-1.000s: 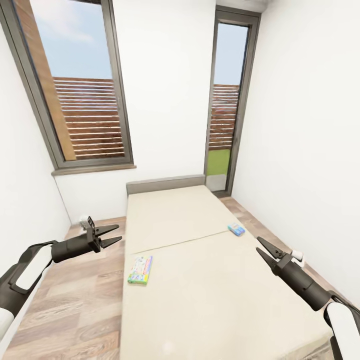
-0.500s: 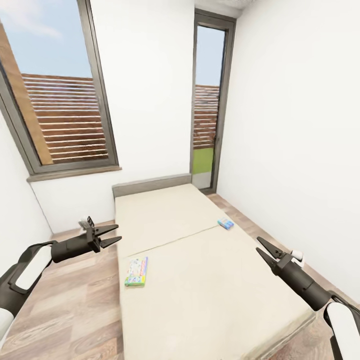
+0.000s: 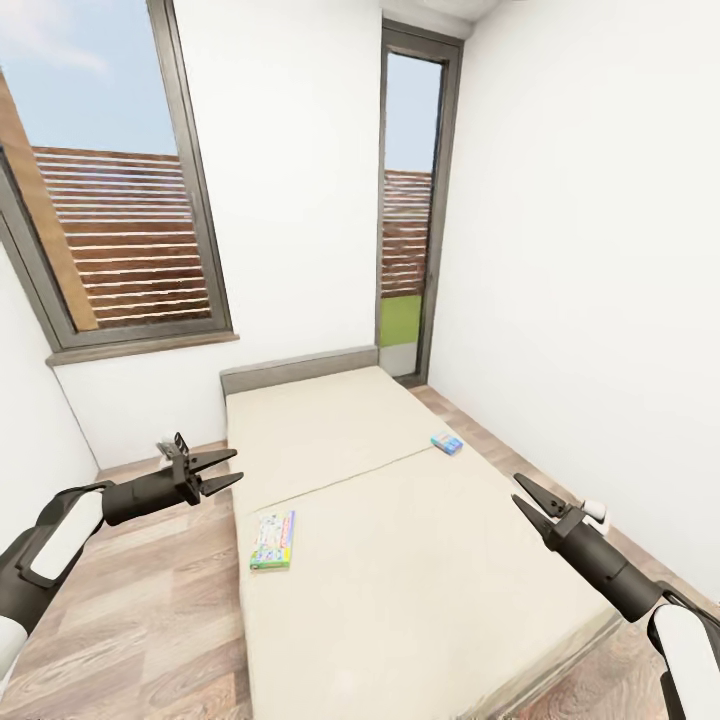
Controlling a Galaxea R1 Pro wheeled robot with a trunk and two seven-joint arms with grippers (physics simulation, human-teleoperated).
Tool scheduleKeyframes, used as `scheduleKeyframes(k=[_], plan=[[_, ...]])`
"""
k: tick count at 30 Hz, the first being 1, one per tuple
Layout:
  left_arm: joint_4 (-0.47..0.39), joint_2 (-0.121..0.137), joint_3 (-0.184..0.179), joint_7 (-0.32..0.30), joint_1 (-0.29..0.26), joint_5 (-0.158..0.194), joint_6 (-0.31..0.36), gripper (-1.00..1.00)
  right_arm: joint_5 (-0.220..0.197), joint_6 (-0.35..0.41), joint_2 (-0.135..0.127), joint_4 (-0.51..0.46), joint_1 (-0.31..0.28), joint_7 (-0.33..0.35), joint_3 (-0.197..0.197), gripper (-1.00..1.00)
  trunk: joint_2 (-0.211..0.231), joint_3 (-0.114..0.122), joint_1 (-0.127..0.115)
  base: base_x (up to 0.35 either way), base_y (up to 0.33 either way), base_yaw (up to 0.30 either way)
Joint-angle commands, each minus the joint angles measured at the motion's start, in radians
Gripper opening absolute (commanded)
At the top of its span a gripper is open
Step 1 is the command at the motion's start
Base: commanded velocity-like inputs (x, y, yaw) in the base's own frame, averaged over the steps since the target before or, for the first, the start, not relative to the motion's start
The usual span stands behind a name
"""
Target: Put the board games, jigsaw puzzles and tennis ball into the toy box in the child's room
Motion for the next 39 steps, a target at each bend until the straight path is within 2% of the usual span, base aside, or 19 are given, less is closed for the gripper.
scheduleKeyframes(k=[1,14,22,33,39], plan=[[0.001,0.001,-0.002,-0.003,-0.001,0.003,0.004,1.00,-0.001,0.006,0.000,0.000,-0.001,0.002,-0.001,1.00,-0.003,-0.002,0.000,-0.153,0.129,-0.068],[0.001,0.001,-0.002,-0.004,-0.001,0.003,0.004,1.00,0.000,0.006,0.000,0.000,-0.001,0.002,-0.001,1.00,-0.003,-0.002,0.000,-0.157,0.188,-0.227],[0.001,0.002,-0.002,-0.004,-0.001,0.003,0.004,1.00,0.001,0.006,0.000,0.000,-0.001,0.002,-0.001,1.00,-0.003,-0.002,0.000,-0.020,0.073,-0.275],[0.001,0.002,-0.002,-0.004,-0.001,0.003,0.004,1.00,0.002,0.006,0.000,0.000,-0.001,0.002,-0.001,1.00,-0.003,-0.002,0.000,-0.001,0.216,-0.278],[0.001,0.002,-0.002,-0.004,-0.002,0.003,0.004,1.00,0.002,0.006,0.000,0.000,-0.001,0.002,-0.001,1.00,-0.003,-0.002,0.000,0.000,0.080,-0.278]])
